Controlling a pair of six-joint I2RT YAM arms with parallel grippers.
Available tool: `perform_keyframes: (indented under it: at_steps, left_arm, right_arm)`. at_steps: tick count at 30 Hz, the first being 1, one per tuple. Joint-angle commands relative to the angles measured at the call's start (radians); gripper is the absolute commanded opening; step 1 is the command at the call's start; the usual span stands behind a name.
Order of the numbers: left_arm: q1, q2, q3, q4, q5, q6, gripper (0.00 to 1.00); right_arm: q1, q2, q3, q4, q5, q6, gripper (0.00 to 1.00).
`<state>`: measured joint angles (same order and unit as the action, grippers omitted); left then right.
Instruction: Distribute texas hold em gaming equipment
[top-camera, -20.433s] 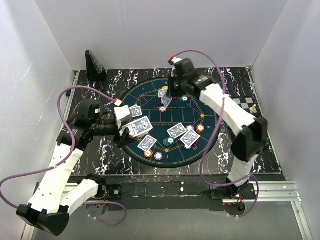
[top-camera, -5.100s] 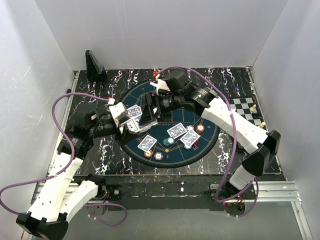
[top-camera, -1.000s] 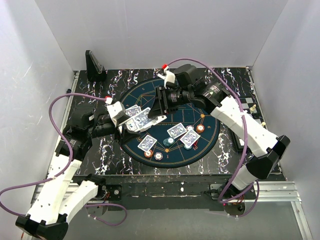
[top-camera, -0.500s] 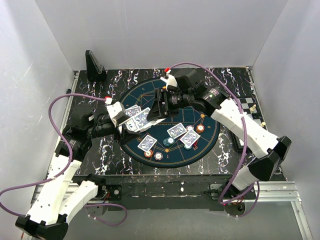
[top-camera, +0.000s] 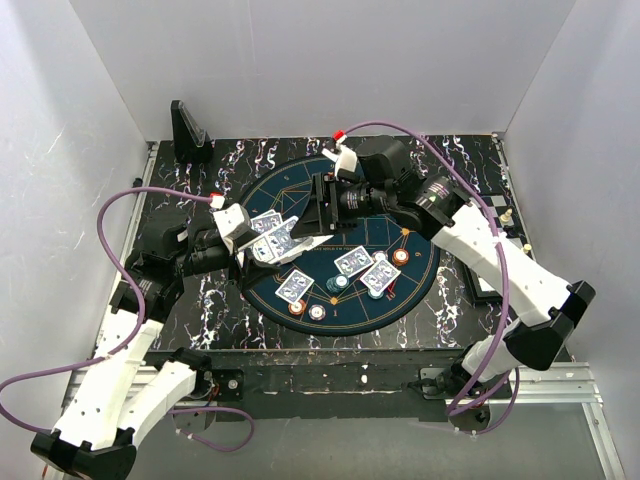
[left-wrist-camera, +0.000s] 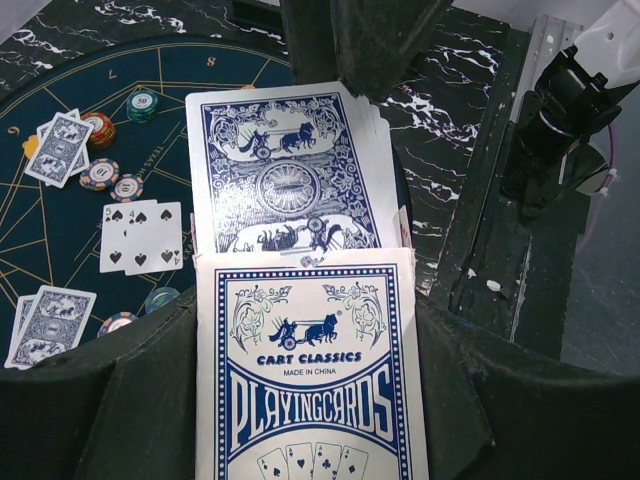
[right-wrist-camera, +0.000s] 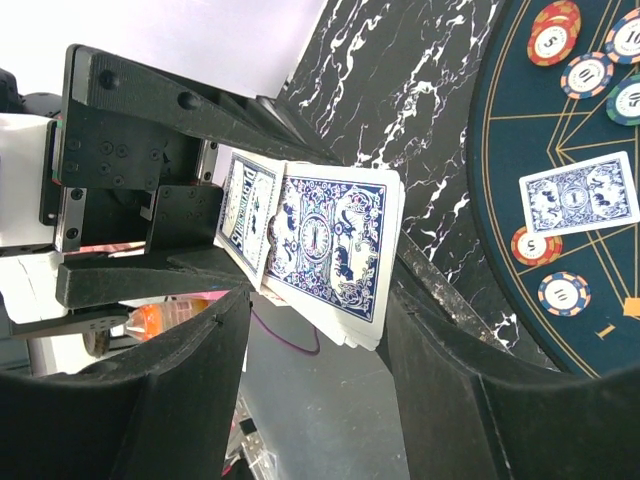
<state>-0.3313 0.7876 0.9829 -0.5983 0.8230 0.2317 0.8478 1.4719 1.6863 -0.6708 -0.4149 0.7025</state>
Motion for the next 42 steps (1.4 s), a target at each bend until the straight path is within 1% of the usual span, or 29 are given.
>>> perform_keyframes:
  at_steps: [1, 5, 10, 16, 18, 24, 27, 30, 33, 36, 42]
  left_arm:
    - [-0.003, -0.001, 0.034, 0.015, 0.008, 0.011, 0.0]
    - [-0.003, -0.001, 0.034, 0.017, 0.008, 0.015, 0.0]
    - [-0.003, -0.001, 0.033, 0.015, 0.01, 0.014, 0.0]
    - [-0.003, -0.008, 0.037, 0.011, 0.01, 0.009, 0.0]
    - [-0.003, -0.008, 0.036, 0.012, 0.008, 0.011, 0.0]
    - [-0.003, -0.01, 0.037, 0.009, 0.008, 0.012, 0.0]
    - [-0.005, -0.005, 0.039, 0.009, 0.011, 0.012, 0.0]
    - [-0.003, -0.007, 0.04, 0.011, 0.01, 0.012, 0.0]
    - [-0.003, -0.01, 0.039, 0.009, 0.01, 0.012, 0.0]
    - [-0.003, -0.01, 0.042, 0.009, 0.01, 0.011, 0.0]
    - [-0.005, -0.017, 0.039, 0.009, 0.01, 0.009, 0.0]
  right_arm:
    - [0.02, 0.008, 0.009, 0.057, -0.032, 0.009, 0.63]
    - [0.043, 0.004, -0.003, 0.062, -0.03, 0.022, 0.6]
    - [0.046, -0.01, -0.034, 0.077, -0.03, 0.035, 0.59]
    - [0.007, 0.005, -0.017, 0.007, 0.002, 0.012, 0.6]
    - [-0.004, 0.013, -0.022, 0.014, -0.001, 0.012, 0.6]
    - [-0.01, 0.05, -0.011, 0.1, -0.079, 0.041, 0.63]
    - [-0.006, 0.1, 0.007, 0.085, -0.102, 0.06, 0.64]
    - [0.005, 0.11, -0.016, 0.114, -0.12, 0.075, 0.66]
    - [0.007, 0.113, -0.034, 0.123, -0.124, 0.086, 0.65]
    - [0.007, 0.11, -0.043, 0.125, -0.128, 0.088, 0.61]
    - [-0.004, 0.079, -0.054, 0.1, -0.093, 0.068, 0.57]
